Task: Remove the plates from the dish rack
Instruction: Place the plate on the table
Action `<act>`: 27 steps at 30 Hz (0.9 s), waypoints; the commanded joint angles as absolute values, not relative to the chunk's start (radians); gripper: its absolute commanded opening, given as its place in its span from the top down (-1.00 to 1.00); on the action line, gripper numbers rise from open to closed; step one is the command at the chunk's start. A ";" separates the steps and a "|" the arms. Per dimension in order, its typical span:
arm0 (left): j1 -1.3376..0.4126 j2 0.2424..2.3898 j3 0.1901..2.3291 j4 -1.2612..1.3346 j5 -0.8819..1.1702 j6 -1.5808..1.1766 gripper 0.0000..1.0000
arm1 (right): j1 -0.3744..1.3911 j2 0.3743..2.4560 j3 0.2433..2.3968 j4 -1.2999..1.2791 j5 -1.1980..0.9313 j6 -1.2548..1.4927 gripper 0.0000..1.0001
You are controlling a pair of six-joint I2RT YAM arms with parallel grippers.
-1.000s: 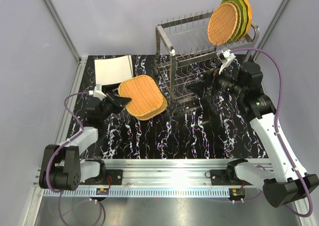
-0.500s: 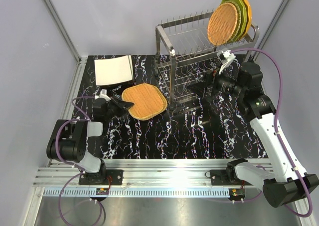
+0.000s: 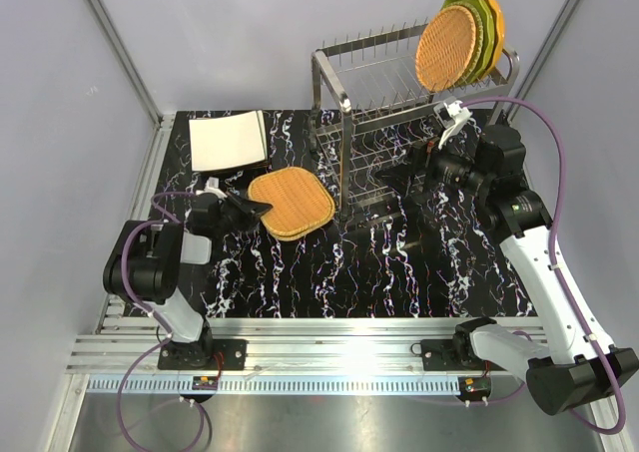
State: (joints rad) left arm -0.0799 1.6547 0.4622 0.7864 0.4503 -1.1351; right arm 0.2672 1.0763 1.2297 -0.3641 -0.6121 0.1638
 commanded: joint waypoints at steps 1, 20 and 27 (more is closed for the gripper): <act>-0.086 1.674 0.511 0.930 0.440 -1.146 0.97 | 0.259 1.066 1.232 -0.324 -0.601 0.166 -0.99; -0.107 1.550 0.656 0.385 0.345 -0.899 -0.70 | 0.259 1.075 1.241 -0.330 -0.594 0.156 -0.99; -0.113 1.532 0.759 0.127 0.290 -0.759 -0.82 | 0.258 1.078 1.243 -0.325 -0.595 0.158 -0.99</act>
State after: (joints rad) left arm -0.1093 1.5639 0.7071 0.2501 0.3431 -0.8623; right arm 0.2661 1.0794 1.2297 -0.3641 -0.6106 0.1631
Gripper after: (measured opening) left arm 0.906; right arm 0.994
